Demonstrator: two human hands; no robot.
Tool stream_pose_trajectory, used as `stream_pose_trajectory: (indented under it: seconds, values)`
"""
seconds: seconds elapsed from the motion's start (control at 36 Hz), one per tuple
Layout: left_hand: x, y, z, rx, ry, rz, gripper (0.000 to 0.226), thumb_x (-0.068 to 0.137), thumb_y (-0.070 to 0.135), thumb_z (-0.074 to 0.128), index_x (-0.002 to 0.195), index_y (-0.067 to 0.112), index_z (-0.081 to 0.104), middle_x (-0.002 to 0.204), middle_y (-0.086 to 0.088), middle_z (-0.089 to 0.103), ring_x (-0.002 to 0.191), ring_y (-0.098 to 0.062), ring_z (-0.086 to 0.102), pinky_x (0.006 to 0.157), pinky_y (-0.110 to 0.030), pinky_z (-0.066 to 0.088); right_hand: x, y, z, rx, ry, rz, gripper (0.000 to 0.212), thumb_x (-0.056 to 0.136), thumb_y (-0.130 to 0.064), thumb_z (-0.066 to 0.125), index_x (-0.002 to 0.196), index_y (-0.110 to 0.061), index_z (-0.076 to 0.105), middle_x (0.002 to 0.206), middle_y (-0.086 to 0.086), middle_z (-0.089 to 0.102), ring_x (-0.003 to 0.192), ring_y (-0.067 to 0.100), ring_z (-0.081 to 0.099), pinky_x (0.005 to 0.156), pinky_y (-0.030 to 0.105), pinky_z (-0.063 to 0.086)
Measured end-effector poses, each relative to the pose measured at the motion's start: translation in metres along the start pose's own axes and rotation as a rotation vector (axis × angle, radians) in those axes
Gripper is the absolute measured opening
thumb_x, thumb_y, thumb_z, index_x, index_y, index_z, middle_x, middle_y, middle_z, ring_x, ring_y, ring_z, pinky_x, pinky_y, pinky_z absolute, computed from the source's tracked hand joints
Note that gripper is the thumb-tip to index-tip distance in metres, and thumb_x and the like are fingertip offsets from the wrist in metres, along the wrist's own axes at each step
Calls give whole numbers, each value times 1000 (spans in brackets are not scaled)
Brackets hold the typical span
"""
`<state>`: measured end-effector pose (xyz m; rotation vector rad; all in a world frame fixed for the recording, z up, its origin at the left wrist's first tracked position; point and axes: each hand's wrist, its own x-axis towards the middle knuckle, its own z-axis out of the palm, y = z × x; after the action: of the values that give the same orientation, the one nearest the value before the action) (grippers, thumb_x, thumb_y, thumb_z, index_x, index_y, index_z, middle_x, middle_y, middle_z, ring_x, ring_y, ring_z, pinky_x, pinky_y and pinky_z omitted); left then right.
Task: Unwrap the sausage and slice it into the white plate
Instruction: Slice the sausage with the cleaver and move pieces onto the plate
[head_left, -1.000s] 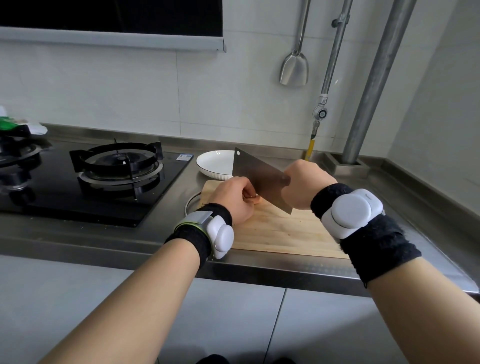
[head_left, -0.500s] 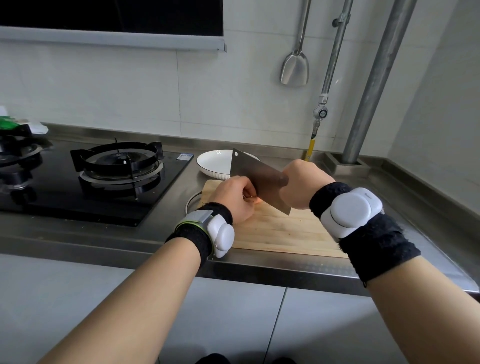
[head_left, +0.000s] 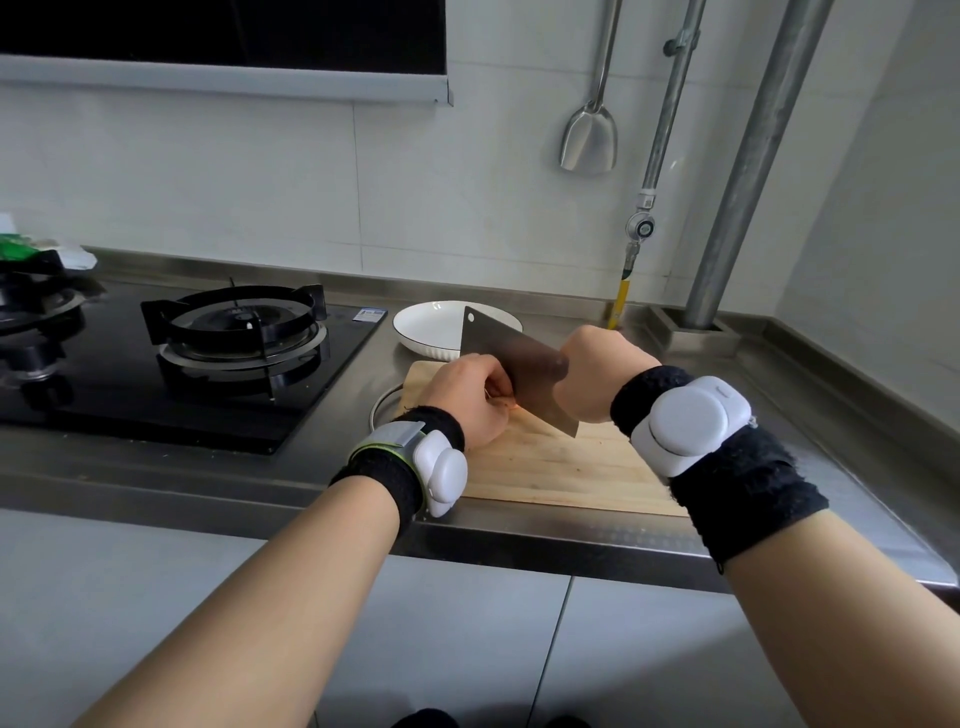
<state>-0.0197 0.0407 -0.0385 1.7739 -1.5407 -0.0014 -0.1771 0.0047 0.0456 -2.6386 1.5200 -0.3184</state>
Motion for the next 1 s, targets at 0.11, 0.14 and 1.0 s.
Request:
stream_pose_trajectory:
  seconds: [0.11, 0.14, 1.0]
  values:
    - [-1, 0, 0, 0, 0, -4, 11, 78, 21, 70, 78, 30, 63, 86, 10, 64, 80, -9, 60, 74, -21, 48, 1, -1, 1, -5, -9, 3, 12, 81, -16, 51, 86, -10, 61, 72, 5, 59, 60, 23, 57, 58, 28, 48]
    - [0, 0, 0, -3, 0, -4, 11, 78, 20, 70, 78, 30, 63, 86, 10, 64, 80, -9, 60, 75, -21, 48, 1, -1, 1, -6, -10, 3, 13, 81, -16, 51, 87, -10, 61, 73, 5, 59, 60, 23, 57, 58, 28, 49]
    - [-1, -1, 1, -42, 15, -65, 18, 74, 20, 67, 65, 33, 59, 78, 14, 63, 76, -5, 59, 64, -10, 40, -13, -5, -1, -97, 129, -52, 8, 75, -21, 54, 81, -18, 59, 71, 0, 58, 60, 23, 56, 60, 29, 48]
